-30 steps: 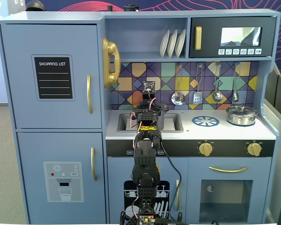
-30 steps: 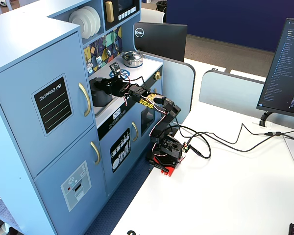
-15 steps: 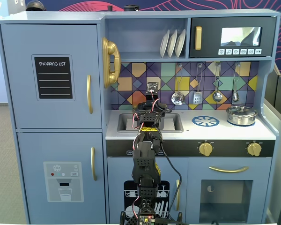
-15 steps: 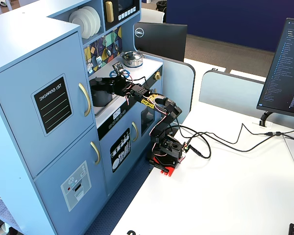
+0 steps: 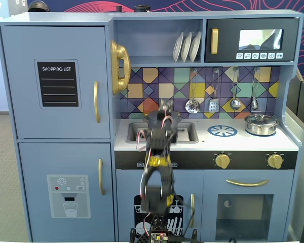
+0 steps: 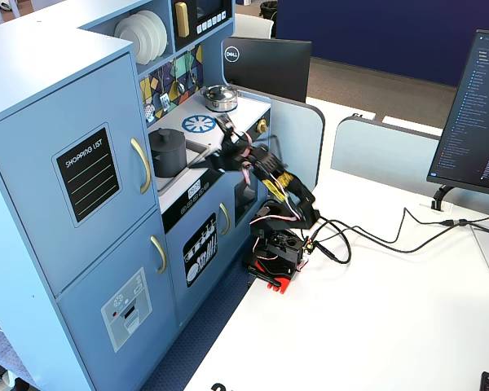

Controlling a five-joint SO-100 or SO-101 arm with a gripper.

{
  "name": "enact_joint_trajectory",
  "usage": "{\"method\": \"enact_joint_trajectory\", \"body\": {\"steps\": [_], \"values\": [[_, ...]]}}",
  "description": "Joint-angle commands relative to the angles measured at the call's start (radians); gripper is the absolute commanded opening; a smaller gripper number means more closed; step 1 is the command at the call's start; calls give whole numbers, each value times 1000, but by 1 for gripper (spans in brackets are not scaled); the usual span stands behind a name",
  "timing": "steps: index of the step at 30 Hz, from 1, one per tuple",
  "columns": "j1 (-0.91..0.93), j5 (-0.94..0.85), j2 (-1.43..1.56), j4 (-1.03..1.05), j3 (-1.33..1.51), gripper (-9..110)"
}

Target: Pick up the lid from the counter and put it on the gray recipient

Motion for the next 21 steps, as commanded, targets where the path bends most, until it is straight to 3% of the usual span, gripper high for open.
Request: {"method": "enact_joint_trajectory", "body": {"steps": [1, 3, 6, 12, 19, 21], "values": [[-38, -63, 313, 224, 81, 10], [-54, -106, 344, 319, 132, 0], [-63, -41, 344, 357, 233, 0], [-28, -61, 336, 172, 577, 0], [-41, 31, 262, -127, 865, 0], [-64, 98, 238, -130, 871, 0]]}}
